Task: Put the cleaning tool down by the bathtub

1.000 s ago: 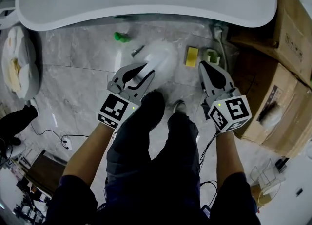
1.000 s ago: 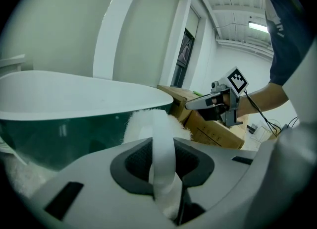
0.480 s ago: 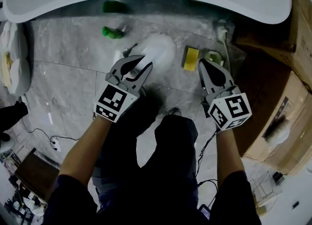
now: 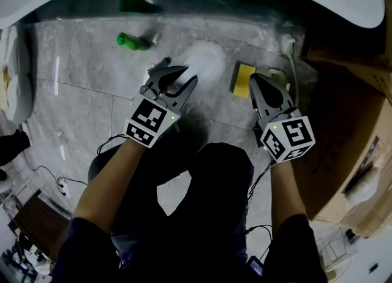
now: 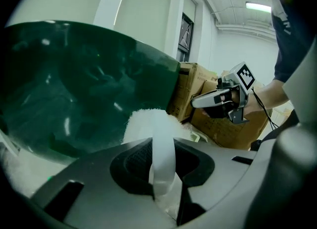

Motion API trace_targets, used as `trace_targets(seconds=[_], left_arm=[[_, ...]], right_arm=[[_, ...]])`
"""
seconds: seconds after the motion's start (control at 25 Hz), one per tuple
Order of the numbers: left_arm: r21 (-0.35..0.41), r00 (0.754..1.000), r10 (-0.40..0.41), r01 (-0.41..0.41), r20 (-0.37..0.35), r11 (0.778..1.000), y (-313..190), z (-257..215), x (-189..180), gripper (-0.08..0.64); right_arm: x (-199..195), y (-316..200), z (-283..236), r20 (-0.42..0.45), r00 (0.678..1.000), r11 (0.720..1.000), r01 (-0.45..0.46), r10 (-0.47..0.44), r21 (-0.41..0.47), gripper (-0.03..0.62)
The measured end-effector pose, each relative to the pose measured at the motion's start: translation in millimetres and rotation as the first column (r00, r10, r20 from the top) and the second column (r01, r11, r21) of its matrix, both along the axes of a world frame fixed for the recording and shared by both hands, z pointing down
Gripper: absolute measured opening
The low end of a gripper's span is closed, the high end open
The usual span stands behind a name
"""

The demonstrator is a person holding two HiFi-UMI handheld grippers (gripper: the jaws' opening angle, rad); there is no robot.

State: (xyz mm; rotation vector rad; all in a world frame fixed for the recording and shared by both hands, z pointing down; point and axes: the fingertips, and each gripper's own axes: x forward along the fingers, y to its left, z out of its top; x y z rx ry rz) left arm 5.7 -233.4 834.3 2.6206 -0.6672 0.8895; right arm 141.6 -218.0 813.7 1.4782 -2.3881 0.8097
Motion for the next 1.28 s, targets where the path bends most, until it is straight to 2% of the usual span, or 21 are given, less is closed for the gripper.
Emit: trace_targets(seconds=[0.52,0.88,1.28], left_arm=[[-0.027,0.998,0.004,-0.002,0.060,1.000,7,108,8,0.106],[-0.047,0.994,0.047,-0.043,0.103,0.998,17,178,25,0.106],[-0.076,0.990,0.066,-0.056,0.129,0.996,21,237,37,0.107]], right_arm=[[9,0,74,0.001,1.000,1.000,0.024,-0.024,0.019,0.005],[21,11,111,-0.009,1.000,0.999,0.016,-0.016,0.037,0.005],[27,29,145,-0.021,1.000,1.000,0.018,-0.019,-0.013,0.005]])
